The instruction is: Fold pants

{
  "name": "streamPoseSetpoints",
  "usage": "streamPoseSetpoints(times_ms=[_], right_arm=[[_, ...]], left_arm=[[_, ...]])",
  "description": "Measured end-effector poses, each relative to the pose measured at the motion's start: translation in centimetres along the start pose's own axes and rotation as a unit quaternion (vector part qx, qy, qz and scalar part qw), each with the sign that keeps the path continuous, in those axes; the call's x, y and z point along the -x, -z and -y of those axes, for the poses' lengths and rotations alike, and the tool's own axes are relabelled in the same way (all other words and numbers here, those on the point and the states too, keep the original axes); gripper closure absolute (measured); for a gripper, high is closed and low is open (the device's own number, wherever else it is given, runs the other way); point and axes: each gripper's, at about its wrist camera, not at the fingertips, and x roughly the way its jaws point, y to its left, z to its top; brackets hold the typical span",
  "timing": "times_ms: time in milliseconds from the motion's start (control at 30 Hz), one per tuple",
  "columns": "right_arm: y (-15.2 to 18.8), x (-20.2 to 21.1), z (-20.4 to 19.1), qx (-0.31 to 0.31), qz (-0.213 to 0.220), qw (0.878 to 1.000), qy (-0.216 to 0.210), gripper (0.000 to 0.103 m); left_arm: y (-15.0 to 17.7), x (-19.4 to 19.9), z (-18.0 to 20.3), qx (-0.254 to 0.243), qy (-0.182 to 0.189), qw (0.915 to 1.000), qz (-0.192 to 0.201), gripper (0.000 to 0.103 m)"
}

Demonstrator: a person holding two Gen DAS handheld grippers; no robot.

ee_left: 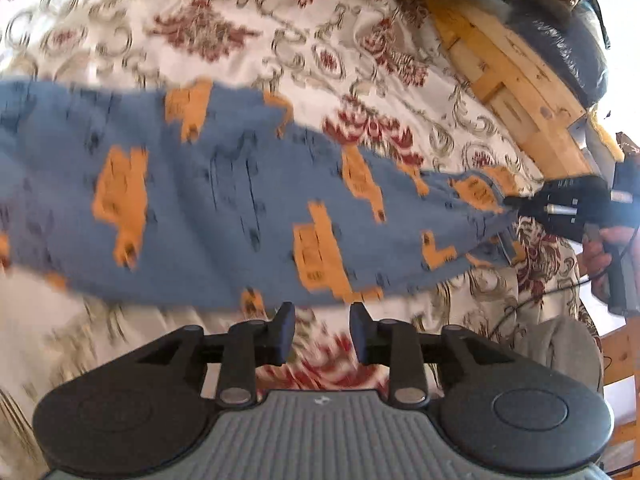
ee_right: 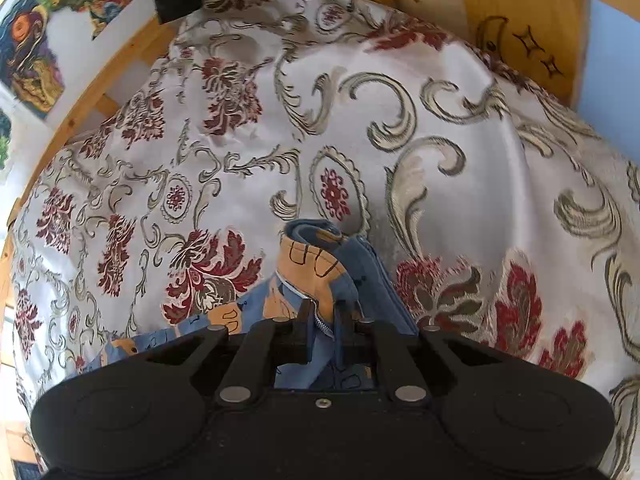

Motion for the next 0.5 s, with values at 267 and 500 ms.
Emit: streamPoseSetpoints(times_ms=[267,500], right_arm=[[1.4,0.4,0.4,0.046,0.016,0.999,0.004,0.093],[3.8,1.7,1.3,0.073,0.016,0.997,0.016,0.086]], left_arm=[[0.2,-2.8,4.7,-0.116,-0.090,0.9884,0.037,0.070],[-5.0,-5.8,10.1,-0.213,0.008,0.9767,0.028,0.059]])
